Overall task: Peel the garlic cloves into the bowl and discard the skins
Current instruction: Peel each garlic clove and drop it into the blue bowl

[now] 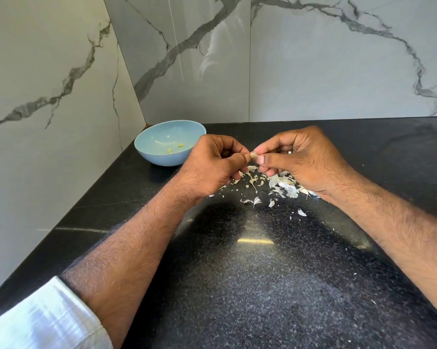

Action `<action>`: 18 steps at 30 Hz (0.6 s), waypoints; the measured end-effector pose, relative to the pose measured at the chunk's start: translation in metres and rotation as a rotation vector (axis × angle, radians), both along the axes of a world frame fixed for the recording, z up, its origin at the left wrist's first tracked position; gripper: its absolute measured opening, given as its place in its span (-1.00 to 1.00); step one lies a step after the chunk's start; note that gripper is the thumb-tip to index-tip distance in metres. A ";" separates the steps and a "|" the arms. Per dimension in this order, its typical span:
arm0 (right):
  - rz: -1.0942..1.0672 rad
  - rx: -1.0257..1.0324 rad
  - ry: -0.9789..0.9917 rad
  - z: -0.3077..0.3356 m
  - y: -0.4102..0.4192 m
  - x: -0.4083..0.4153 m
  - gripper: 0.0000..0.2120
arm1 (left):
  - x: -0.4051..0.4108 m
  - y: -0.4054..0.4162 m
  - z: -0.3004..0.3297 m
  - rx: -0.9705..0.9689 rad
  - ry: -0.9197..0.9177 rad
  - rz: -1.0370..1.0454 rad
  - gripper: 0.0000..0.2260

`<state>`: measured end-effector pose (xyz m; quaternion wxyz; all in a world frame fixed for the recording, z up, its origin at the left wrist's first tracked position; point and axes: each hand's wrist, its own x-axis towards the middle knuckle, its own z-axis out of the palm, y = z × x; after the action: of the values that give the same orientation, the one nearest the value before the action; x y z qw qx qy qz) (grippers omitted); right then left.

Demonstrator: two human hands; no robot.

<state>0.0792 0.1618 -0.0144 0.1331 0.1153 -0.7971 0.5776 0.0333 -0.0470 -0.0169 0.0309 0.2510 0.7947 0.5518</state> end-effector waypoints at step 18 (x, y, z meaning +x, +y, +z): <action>0.027 0.037 0.092 -0.006 -0.002 -0.003 -0.89 | 0.004 0.005 0.002 0.099 -0.087 0.028 -0.89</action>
<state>0.0762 0.1594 -0.0200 0.1598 0.1550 -0.7991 0.5585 0.0371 -0.0419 -0.0148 0.0449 0.2168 0.7677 0.6013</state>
